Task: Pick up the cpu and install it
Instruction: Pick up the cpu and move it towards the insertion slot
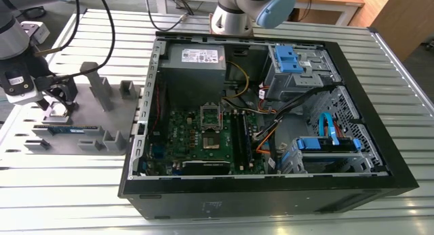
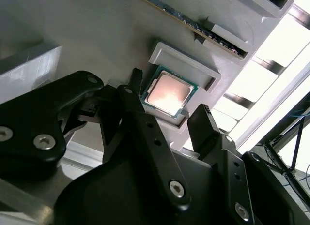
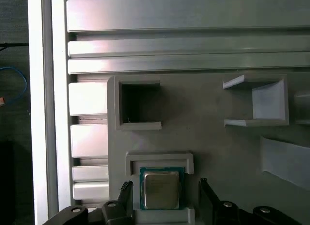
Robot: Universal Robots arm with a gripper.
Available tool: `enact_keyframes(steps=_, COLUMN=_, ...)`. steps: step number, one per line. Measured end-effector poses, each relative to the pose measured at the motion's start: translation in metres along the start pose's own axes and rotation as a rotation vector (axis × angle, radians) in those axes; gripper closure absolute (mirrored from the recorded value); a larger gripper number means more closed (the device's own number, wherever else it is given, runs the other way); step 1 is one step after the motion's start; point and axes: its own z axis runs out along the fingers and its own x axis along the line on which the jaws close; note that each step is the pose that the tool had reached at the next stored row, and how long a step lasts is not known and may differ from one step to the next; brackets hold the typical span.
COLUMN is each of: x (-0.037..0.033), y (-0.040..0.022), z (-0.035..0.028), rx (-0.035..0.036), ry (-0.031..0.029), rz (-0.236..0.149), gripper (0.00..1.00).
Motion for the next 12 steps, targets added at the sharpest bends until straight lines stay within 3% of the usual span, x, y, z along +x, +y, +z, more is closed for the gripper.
enact_keyframes(steps=5, x=0.0001, y=0.0003, z=0.0046, rx=0.0134, ry=-0.0007, rz=-0.001, gripper=0.36)
enact_keyframes(steps=12, x=-0.0001, y=0.0004, z=0.0062, rx=0.0142, ry=-0.0004, rz=-0.011, gripper=0.36)
